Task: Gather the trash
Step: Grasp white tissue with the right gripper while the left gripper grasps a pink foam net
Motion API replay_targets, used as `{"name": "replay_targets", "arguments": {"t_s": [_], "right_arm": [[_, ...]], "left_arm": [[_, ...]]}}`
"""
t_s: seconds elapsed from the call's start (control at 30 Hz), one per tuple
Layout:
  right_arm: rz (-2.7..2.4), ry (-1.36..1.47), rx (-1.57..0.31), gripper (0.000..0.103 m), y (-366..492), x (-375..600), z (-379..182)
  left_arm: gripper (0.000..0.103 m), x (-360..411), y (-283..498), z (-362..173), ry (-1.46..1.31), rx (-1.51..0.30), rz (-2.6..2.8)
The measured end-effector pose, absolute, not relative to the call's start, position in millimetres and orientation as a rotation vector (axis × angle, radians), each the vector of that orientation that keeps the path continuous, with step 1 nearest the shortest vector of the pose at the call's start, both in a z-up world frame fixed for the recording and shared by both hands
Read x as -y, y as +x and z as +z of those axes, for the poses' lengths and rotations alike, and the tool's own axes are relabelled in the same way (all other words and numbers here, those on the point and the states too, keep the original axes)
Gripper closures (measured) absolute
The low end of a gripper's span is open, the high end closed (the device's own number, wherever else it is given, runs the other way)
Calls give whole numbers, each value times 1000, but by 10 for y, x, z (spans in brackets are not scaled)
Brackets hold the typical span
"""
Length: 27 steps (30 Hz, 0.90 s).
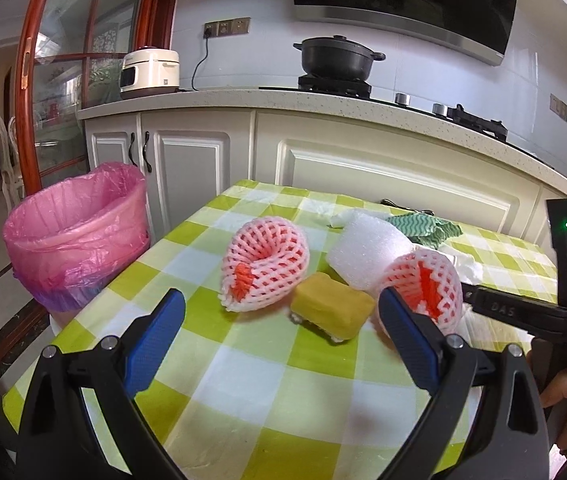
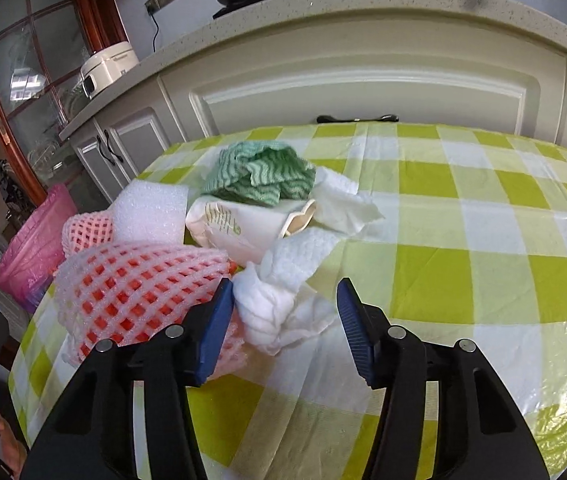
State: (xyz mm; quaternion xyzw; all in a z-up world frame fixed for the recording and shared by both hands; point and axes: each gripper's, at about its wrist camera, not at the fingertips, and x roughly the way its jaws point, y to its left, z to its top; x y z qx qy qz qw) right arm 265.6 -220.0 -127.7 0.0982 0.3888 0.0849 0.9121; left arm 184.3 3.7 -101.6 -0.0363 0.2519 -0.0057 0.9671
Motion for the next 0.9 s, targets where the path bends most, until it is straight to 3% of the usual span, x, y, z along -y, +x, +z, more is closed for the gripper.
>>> {"name": "replay_targets", "arguments": {"t_s": [0.13, 0.23, 0.77, 0.9], "right_arm": [[205, 206, -792, 72, 2624, 2198, -1259], [206, 204, -765, 76, 2544, 2218, -1213], [129, 215, -598, 78, 2101, 2693, -846], [113, 243, -583, 78, 2044, 2831, -839]], "left_arm": [[9, 30, 1883, -1001, -72, -506, -31], [9, 105, 1911, -984, -67, -503, -44], [9, 812, 2106, -1009, -38, -513, -111], [17, 1023, 2237, -1102, -18, -533, -107]]}}
